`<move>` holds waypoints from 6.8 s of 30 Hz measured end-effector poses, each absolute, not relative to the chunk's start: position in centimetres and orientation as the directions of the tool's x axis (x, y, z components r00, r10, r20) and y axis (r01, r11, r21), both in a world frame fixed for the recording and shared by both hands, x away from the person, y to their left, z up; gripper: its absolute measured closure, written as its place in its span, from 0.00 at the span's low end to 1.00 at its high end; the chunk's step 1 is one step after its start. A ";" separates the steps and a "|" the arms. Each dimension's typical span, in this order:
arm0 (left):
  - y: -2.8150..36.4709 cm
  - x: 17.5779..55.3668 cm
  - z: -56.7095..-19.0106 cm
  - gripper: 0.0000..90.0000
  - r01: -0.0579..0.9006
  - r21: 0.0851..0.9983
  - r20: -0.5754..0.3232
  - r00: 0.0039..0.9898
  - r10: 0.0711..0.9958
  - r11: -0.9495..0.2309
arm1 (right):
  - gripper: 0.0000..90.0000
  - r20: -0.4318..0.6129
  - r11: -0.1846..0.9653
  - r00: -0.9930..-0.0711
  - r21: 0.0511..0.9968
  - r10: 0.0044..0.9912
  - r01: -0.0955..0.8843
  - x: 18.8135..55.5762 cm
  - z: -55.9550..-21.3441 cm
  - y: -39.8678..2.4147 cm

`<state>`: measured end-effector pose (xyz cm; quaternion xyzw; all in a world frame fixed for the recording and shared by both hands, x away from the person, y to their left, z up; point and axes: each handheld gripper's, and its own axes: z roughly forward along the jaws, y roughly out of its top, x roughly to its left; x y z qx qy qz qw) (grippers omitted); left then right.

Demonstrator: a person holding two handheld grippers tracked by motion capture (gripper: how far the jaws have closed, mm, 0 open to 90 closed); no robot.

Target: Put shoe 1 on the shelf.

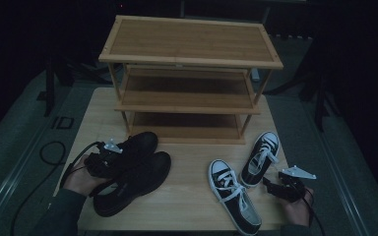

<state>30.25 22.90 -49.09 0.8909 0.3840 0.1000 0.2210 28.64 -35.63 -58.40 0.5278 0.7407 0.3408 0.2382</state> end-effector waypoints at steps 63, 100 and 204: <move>18.7 31.3 -47.7 0.95 0.591 0.523 0.054 0.696 0.716 -0.614 | 0.31 0.008 0.210 -0.330 0.756 0.944 0.620 28.7 -58.4 -35.6; 15.7 34.5 -47.3 0.95 0.628 0.542 0.048 0.641 0.766 -0.559 | 0.31 0.009 0.211 -0.332 0.756 0.943 0.620 28.7 -58.4 -35.7; 9.3 37.9 -46.0 0.61 0.597 0.636 0.214 0.472 0.855 -0.489 | 0.31 0.009 0.213 -0.336 0.756 0.942 0.619 28.7 -58.4 -35.7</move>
